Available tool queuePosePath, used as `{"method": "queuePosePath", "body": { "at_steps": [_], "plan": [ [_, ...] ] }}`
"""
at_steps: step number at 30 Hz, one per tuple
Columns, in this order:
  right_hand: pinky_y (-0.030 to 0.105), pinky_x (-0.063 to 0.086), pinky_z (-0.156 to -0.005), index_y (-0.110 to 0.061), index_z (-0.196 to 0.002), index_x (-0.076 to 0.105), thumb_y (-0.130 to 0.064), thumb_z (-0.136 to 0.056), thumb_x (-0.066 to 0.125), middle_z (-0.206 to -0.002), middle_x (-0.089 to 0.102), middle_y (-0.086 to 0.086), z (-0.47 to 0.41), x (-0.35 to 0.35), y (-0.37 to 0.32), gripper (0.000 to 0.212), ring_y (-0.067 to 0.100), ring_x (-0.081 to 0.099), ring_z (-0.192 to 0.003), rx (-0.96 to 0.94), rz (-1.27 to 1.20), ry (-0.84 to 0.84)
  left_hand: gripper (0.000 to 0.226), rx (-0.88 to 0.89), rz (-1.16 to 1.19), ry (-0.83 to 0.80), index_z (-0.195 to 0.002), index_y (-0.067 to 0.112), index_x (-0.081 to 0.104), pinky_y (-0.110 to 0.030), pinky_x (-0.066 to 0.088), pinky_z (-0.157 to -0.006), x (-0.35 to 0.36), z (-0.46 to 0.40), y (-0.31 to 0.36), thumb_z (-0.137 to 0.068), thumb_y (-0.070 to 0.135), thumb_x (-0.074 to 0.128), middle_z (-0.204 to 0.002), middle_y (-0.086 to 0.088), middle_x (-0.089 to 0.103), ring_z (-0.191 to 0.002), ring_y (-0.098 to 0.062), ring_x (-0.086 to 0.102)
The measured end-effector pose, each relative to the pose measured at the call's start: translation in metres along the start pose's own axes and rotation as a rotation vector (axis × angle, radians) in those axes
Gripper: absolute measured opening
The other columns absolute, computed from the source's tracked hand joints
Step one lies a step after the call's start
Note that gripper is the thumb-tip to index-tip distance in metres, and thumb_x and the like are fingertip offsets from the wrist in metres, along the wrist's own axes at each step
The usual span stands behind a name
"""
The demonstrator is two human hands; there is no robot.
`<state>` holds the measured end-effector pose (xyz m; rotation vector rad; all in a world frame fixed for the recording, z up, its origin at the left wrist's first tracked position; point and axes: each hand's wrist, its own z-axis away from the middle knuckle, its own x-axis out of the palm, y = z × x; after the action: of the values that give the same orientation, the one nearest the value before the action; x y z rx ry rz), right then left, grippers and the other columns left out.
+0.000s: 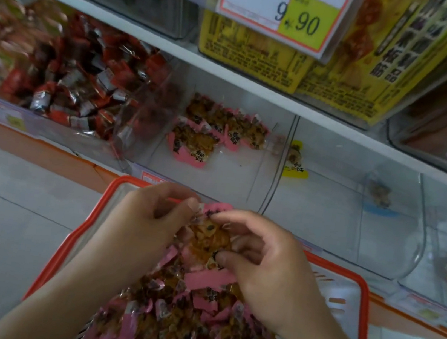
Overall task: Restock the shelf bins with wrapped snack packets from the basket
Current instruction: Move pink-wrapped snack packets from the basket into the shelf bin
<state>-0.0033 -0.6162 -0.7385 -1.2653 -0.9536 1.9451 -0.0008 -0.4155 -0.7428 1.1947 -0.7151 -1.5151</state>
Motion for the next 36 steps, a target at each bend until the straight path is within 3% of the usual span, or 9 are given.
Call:
{"method": "queuePosePath", "body": {
  "at_steps": [3,7,10,13,15,20,29,32,36],
  "plan": [
    [0.027,0.062,-0.078,-0.046,-0.112,0.077,0.003,-0.087,0.081,-0.1,0.074,-0.019,-0.002,0.005,-0.008,0.054,0.008,0.074,-0.087,0.029,-0.159,0.099,0.021,0.144,-0.271,0.117,-0.12,0.041,0.066,-0.019,0.048,-0.083,-0.01,0.0,-0.003,-0.101,0.036,0.059,-0.11,0.024,0.069,-0.101,0.004,0.062],
    [0.02,0.061,-0.083,-0.043,-0.112,0.072,-0.003,-0.089,0.082,-0.103,0.073,-0.02,-0.036,0.011,-0.033,0.047,-0.001,0.073,-0.094,-0.012,-0.122,0.242,0.07,0.178,-0.744,0.06,-0.161,0.035,0.027,-0.04,0.022,-0.124,-0.025,-0.006,-0.018,-0.099,0.031,0.06,-0.168,0.013,0.021,-0.156,-0.013,0.014],
    [0.021,0.059,-0.075,-0.041,-0.114,0.069,-0.005,-0.09,0.081,-0.104,0.069,-0.017,-0.095,0.018,-0.041,0.045,0.0,0.069,-0.086,0.037,-0.062,0.342,0.087,0.131,-0.802,-0.024,-0.165,0.034,-0.003,-0.037,0.006,-0.128,-0.028,-0.007,-0.02,-0.1,0.04,0.055,-0.172,0.014,-0.011,-0.158,-0.011,-0.014],
    [0.024,0.049,-0.05,-0.035,-0.116,0.065,0.0,-0.091,0.07,-0.101,0.064,-0.013,-0.151,0.027,-0.036,0.043,0.009,0.066,-0.079,0.16,0.048,0.39,0.088,0.108,-0.795,-0.04,-0.162,0.034,-0.014,-0.038,0.001,-0.129,-0.028,-0.006,-0.017,-0.103,0.043,0.05,-0.169,0.015,-0.022,-0.157,-0.012,-0.022],
    [0.026,0.049,-0.052,-0.033,-0.115,0.06,0.001,-0.093,0.063,-0.094,0.055,-0.013,-0.175,0.033,-0.024,0.041,0.013,0.062,-0.079,0.263,0.099,0.398,0.088,0.095,-0.792,-0.044,-0.162,0.034,-0.016,-0.038,-0.001,-0.129,-0.029,-0.007,-0.016,-0.103,0.042,0.049,-0.168,0.015,-0.024,-0.156,-0.013,-0.024],
    [0.042,0.063,-0.079,-0.027,-0.118,0.061,-0.008,-0.094,0.064,-0.102,0.065,-0.002,-0.197,0.043,0.0,0.031,0.024,0.066,-0.091,0.316,0.177,0.449,0.089,0.114,-0.809,-0.042,-0.161,0.032,-0.016,-0.04,-0.002,-0.129,-0.03,-0.01,-0.016,-0.102,0.041,0.05,-0.168,0.012,-0.025,-0.156,-0.016,-0.025],
    [0.044,0.059,-0.088,-0.046,-0.135,0.052,-0.028,-0.1,0.051,-0.129,0.063,0.004,-0.21,0.056,0.016,0.039,0.034,0.066,-0.109,0.272,0.48,0.414,0.088,0.116,-0.808,-0.051,-0.161,0.031,-0.016,-0.041,-0.004,-0.128,-0.029,-0.01,-0.022,-0.102,0.041,0.049,-0.169,0.01,-0.024,-0.157,-0.018,-0.024],
    [0.044,0.06,-0.086,-0.045,-0.14,0.049,-0.023,-0.099,0.053,-0.133,0.059,0.005,-0.209,0.054,0.014,0.046,0.033,0.065,-0.11,0.266,0.507,0.374,0.088,0.131,-0.779,-0.046,-0.162,0.031,-0.011,-0.042,-0.001,-0.129,-0.03,-0.011,-0.022,-0.101,0.039,0.052,-0.17,0.01,-0.019,-0.157,-0.018,-0.021],
    [0.031,0.05,-0.062,-0.029,-0.138,0.05,-0.016,-0.095,0.072,-0.107,0.056,-0.004,-0.184,0.038,-0.013,0.05,0.02,0.061,-0.09,0.152,0.462,0.386,0.076,0.187,-0.683,-0.008,-0.164,0.029,0.016,-0.042,0.014,-0.129,-0.036,-0.017,-0.018,-0.1,0.023,0.057,-0.171,0.009,0.008,-0.159,-0.019,0.006]
  ]
}}
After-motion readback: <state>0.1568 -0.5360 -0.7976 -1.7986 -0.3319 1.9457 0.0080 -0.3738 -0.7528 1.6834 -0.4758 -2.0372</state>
